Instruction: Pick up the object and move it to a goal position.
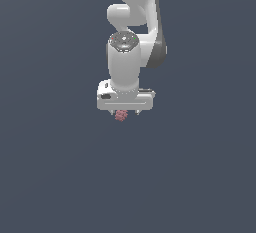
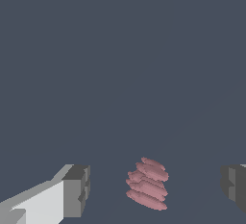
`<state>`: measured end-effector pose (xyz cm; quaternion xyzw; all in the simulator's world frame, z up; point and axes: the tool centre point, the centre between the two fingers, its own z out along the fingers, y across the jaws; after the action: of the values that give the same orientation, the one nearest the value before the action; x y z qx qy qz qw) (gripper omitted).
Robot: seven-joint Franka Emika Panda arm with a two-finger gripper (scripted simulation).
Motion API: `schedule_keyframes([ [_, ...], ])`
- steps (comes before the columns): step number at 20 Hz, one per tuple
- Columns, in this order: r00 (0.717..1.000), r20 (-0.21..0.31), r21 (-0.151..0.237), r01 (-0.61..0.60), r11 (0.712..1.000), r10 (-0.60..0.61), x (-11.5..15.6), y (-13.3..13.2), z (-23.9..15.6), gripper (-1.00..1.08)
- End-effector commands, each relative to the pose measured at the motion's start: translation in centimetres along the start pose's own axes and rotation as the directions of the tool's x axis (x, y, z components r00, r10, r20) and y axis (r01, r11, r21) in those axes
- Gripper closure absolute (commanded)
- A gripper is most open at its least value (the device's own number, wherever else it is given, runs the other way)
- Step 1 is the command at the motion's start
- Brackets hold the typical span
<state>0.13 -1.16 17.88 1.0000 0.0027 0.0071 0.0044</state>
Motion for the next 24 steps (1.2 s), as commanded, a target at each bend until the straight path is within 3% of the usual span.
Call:
schedule_keyframes([
  [1, 1.000, 0.000, 0.000, 0.000, 1.000, 0.000, 0.0, 0.0, 0.0, -0.92],
  [16, 1.000, -0.001, 0.000, 0.017, 1.000, -0.017, -0.2, 0.1, -0.2, -0.92],
  [24, 0.998, 0.003, 0.004, -0.059, 0.998, 0.059, -1.6, 0.5, 1.6, -0.92],
])
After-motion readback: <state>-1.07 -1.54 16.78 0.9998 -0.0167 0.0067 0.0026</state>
